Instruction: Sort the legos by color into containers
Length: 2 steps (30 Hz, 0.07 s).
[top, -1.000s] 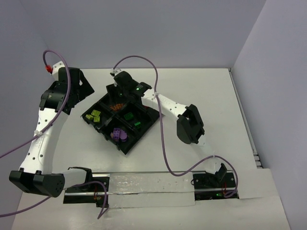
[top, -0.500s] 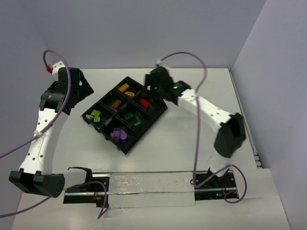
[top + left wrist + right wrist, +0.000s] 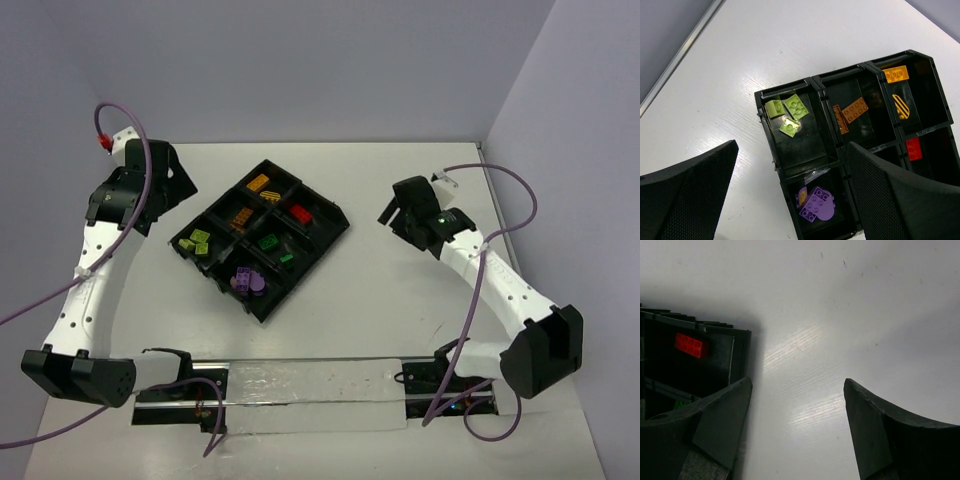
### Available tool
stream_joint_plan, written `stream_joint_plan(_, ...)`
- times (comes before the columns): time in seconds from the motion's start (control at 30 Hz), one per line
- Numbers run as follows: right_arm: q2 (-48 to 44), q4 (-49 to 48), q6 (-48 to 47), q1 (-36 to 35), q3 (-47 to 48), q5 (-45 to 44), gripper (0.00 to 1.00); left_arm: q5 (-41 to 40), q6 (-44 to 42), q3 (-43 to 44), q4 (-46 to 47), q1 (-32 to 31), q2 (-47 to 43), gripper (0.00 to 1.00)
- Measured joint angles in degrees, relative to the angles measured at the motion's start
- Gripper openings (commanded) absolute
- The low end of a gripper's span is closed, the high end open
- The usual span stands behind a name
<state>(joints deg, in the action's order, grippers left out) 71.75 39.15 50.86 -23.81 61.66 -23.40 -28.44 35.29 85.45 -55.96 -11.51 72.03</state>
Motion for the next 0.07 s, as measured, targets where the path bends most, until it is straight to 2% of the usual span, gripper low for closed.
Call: stream_joint_plan(0.07,-0.8,0.2,0.6,0.1,0.0,-0.2,0.81,0.0,0.0,0.0,0.0,0.0,0.4,0.98)
